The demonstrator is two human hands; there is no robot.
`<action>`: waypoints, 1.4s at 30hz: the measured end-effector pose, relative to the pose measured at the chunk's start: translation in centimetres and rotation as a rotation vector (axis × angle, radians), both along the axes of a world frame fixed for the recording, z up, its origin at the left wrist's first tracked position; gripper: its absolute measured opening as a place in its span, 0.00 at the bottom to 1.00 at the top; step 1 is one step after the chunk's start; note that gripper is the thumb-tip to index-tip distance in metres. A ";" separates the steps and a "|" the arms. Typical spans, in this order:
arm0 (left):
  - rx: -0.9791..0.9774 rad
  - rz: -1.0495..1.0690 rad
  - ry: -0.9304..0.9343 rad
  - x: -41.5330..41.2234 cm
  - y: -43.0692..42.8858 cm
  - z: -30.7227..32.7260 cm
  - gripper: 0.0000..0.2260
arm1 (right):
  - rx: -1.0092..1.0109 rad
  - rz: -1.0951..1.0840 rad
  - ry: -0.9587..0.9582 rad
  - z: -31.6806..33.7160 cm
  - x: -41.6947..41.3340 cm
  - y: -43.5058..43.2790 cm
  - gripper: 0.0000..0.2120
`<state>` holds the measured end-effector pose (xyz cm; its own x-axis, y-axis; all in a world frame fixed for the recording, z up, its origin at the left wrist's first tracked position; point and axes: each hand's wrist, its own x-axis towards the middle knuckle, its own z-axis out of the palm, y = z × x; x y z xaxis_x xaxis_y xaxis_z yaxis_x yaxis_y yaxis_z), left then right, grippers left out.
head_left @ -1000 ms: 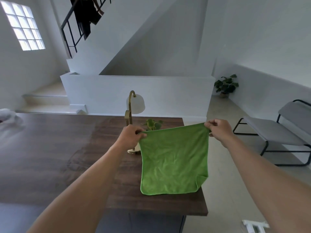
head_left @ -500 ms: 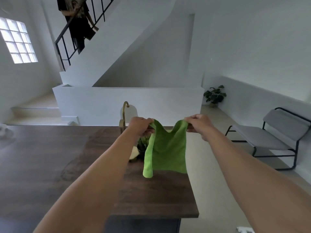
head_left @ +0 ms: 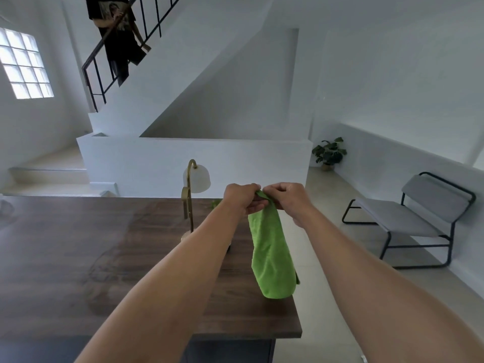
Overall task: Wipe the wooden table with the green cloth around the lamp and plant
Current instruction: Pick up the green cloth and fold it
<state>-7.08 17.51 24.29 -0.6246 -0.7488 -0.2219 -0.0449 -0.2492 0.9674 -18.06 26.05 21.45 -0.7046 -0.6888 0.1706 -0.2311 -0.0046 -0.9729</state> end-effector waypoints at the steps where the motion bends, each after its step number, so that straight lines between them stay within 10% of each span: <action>1: 0.006 -0.002 -0.006 0.0 0.1 0.0 0.07 | -0.009 0.004 0.008 -0.1 0.0 0.1 0.03; 32: 0.028 -0.053 -0.144 -0.6 -0.7 -2.2 0.03 | -0.011 0.002 0.090 -3.1 -0.2 -0.1 0.08; 42: -0.882 -0.256 -0.252 -0.3 -2.1 -3.3 0.10 | 0.052 -0.041 0.191 -1.3 -2.1 -0.1 0.12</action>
